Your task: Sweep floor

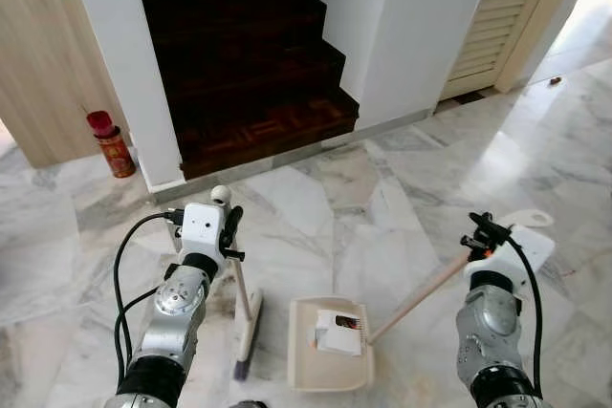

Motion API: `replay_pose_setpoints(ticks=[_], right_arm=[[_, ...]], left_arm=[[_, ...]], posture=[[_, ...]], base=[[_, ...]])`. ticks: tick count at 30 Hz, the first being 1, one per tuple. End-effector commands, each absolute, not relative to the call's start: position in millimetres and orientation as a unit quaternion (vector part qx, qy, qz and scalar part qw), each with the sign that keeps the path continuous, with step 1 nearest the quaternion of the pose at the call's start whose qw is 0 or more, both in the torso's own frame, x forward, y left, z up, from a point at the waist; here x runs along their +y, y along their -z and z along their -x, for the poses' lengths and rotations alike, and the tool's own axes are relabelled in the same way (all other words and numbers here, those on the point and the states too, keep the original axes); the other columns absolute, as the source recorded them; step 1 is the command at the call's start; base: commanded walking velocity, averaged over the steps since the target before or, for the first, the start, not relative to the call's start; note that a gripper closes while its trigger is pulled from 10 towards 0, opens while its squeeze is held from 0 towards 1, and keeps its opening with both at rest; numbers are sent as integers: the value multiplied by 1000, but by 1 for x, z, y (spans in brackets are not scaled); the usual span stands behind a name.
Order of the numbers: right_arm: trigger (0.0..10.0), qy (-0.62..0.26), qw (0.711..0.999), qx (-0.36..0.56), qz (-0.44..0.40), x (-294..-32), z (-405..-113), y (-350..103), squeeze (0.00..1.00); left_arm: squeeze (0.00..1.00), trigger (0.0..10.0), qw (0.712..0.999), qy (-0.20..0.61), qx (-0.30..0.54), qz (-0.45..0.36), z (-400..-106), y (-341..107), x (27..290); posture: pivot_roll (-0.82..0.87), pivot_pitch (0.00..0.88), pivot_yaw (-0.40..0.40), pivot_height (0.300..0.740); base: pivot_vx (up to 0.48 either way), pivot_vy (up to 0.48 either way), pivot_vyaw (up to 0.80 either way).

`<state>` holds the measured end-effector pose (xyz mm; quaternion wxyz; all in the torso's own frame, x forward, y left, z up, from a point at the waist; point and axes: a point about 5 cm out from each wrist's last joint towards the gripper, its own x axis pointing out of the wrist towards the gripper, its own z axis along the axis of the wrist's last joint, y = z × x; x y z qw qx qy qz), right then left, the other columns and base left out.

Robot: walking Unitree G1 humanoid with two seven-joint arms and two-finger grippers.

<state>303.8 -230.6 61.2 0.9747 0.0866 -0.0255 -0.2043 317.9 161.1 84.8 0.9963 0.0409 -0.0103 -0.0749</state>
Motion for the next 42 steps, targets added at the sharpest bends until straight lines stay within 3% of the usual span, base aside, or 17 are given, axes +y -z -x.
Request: replay_pose_setpoints(ticks=[1,7,42], right_arm=[[10000,205,973,-56,-89,-234,-310,-76,0],[10000,199,975,-56,-82,-232,-311,-76,0],[10000,193,975,-49,-103,-230,-314,-76,0]], left_arm=[[0,10000,996,73,-40,-42,-322,-98,160],[0,10000,996,69,-40,-43,-321,-98,161],[0,10000,995,76,-46,-44,-323,-103,160]], posture=[[214,51,-88,740],[217,53,-90,740],[226,11,-86,740]], base=[[0,296,0],[0,314,493],[0,313,0]])
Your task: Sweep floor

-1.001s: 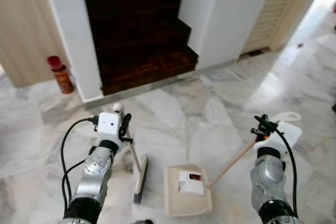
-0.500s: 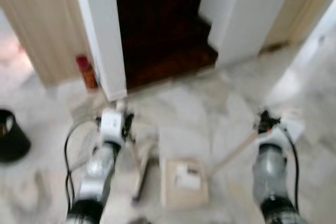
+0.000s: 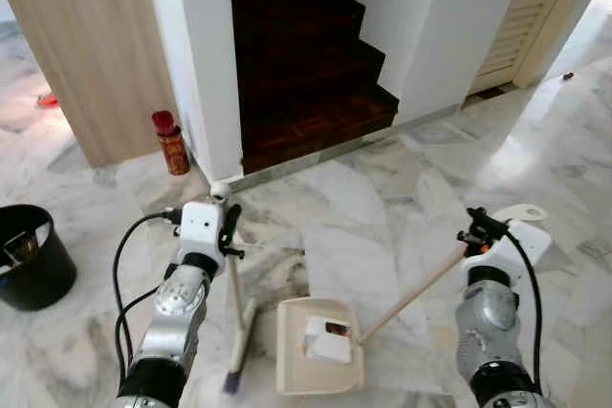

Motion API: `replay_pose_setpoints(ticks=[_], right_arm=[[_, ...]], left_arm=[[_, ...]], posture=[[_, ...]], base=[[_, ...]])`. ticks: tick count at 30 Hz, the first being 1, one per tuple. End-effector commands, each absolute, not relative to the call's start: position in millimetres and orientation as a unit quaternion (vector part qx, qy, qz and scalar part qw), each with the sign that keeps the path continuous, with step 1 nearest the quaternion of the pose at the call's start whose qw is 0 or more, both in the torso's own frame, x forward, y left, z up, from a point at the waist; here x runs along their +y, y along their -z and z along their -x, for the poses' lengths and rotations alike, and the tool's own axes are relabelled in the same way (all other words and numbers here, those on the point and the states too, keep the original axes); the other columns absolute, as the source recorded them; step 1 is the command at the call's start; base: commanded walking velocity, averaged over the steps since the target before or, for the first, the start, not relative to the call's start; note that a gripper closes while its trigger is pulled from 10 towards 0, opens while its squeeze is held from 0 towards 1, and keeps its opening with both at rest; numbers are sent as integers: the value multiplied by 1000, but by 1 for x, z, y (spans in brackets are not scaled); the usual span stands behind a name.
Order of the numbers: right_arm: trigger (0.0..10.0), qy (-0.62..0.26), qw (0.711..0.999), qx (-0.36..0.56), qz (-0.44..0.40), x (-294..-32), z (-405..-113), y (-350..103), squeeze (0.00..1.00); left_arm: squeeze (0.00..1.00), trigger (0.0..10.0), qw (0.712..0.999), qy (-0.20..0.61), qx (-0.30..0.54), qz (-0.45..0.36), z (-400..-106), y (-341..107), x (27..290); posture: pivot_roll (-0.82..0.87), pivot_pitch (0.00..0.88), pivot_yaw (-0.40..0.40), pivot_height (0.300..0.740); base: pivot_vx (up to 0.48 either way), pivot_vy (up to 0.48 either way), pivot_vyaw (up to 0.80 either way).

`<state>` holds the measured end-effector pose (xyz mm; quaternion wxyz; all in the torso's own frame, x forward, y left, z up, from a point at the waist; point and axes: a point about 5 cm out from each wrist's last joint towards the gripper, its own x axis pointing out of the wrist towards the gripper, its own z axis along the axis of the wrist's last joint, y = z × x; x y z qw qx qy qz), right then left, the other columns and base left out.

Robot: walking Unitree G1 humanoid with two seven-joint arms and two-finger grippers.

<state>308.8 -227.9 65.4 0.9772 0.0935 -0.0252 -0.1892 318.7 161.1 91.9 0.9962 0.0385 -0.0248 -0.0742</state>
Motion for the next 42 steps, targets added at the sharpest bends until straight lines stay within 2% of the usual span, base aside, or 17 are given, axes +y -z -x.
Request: replay_pose_setpoints(ticks=[1,42], right_arm=[[10000,193,975,-49,-103,-230,-314,-76,0],[10000,192,975,-42,-103,-229,-312,-73,0]], left_arm=[[0,10000,995,77,-47,-44,-323,-103,160],[0,10000,995,73,-41,-46,-325,-105,166]], posture=[[226,11,-86,740],[223,56,-71,740]], base=[[0,311,0],[0,313,0]])
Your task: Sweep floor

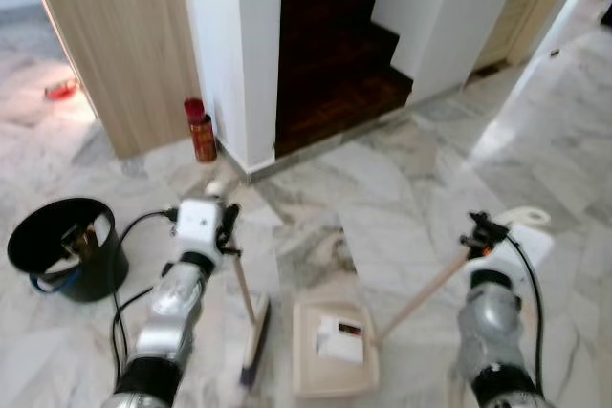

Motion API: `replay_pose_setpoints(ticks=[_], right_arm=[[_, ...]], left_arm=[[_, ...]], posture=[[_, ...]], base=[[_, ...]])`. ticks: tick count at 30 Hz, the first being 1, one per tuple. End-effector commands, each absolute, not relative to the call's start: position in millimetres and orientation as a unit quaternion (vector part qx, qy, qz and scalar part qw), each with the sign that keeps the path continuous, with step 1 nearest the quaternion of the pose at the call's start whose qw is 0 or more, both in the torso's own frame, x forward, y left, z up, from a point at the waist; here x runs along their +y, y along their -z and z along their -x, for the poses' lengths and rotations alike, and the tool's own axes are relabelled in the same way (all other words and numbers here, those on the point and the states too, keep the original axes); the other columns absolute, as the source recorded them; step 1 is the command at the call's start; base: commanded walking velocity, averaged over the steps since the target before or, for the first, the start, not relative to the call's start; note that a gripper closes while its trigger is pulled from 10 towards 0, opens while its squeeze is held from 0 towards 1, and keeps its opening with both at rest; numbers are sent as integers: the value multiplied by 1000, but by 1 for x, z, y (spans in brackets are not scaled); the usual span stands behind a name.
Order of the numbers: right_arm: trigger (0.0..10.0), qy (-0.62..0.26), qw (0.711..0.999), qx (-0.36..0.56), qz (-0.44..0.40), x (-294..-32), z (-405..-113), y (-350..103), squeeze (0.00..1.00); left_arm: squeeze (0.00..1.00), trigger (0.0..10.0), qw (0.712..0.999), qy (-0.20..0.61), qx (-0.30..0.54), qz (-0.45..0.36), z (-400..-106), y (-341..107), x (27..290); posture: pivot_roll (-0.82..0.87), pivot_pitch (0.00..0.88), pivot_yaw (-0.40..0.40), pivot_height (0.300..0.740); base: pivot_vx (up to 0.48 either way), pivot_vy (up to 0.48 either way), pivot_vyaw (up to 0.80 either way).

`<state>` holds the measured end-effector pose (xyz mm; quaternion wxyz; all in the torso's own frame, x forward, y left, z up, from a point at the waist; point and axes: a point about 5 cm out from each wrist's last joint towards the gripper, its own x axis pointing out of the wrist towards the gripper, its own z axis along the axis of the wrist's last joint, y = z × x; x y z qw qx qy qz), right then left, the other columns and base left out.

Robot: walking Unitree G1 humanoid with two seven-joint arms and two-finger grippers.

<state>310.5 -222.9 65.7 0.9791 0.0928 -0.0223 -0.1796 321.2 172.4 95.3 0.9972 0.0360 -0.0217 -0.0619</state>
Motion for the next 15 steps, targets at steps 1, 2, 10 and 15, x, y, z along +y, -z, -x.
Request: replay_pose_setpoints(ticks=[1,2,10,15], right_arm=[[10000,192,975,-42,-103,-229,-312,-73,0],[10000,192,975,-42,-104,-229,-312,-73,0],[10000,193,975,-41,-103,-230,-311,-72,0],[10000,191,975,-41,-105,-228,-311,-72,0]], left_arm=[[0,10000,995,73,-41,-46,-325,-105,166],[0,10000,995,73,-41,-46,-325,-106,166],[0,10000,995,75,-41,-44,-324,-105,165],[0,10000,995,75,-40,-45,-323,-105,165]], posture=[[223,56,-71,740],[223,56,-70,740],[225,59,-71,740],[230,62,-76,740]], base=[[0,315,0],[0,311,0],[0,311,0],[0,310,0]])
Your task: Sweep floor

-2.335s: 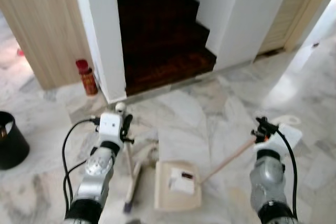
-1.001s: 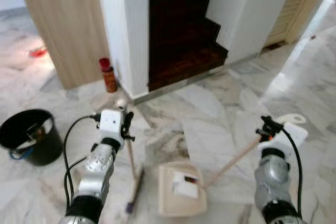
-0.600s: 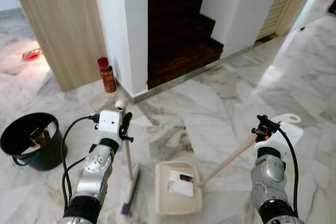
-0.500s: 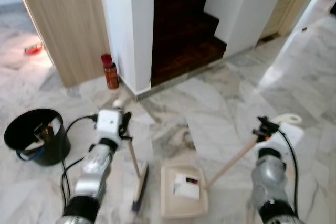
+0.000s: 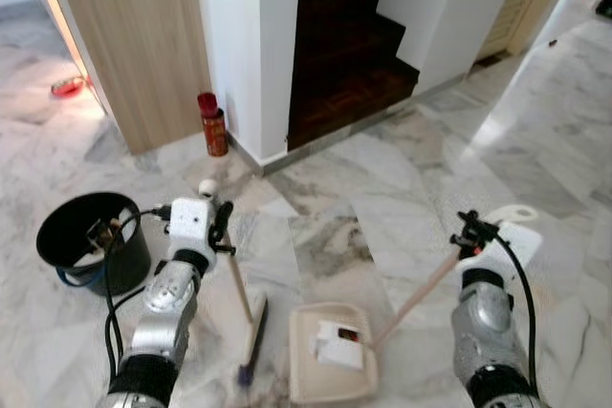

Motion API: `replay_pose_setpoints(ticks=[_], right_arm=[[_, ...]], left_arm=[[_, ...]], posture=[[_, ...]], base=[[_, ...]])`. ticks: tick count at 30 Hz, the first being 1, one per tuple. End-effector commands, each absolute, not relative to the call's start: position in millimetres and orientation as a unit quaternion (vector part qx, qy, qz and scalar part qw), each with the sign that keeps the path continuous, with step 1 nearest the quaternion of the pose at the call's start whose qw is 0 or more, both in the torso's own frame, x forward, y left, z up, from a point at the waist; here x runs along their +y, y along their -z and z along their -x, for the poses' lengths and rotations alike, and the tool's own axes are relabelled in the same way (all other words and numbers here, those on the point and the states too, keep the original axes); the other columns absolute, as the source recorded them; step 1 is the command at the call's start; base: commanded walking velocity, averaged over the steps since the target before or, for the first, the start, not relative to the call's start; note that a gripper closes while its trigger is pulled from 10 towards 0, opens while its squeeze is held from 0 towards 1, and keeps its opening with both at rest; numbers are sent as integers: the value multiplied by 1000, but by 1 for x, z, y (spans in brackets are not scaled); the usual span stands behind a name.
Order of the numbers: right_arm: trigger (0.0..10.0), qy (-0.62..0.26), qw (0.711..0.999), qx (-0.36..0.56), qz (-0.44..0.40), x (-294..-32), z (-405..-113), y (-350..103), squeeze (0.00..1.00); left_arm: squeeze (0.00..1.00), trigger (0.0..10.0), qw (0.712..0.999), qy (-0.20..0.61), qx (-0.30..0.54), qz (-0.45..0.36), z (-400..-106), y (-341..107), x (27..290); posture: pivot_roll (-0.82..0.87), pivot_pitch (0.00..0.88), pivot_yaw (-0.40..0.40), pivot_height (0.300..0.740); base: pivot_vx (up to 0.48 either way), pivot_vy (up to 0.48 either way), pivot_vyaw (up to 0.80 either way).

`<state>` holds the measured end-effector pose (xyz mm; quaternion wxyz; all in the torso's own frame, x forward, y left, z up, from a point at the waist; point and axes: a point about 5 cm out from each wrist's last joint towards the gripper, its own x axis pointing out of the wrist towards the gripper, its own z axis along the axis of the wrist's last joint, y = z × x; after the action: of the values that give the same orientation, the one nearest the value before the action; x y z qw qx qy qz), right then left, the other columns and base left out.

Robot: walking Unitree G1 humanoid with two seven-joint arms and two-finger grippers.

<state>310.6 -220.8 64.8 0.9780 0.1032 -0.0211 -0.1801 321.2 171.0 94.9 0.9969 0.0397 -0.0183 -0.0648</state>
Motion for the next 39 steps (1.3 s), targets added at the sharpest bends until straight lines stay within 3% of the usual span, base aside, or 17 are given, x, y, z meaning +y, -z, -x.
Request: replay_pose_setpoints(ticks=[1,39], right_arm=[[10000,190,975,-41,-105,-228,-311,-73,0],[10000,185,976,-37,-107,-226,-312,-71,0]], left_arm=[[0,10000,995,75,-40,-44,-323,-105,165],[0,10000,995,78,-40,-45,-322,-106,165]], posture=[[230,63,-76,740],[237,46,-77,740]], base=[[0,311,0],[0,314,0]])
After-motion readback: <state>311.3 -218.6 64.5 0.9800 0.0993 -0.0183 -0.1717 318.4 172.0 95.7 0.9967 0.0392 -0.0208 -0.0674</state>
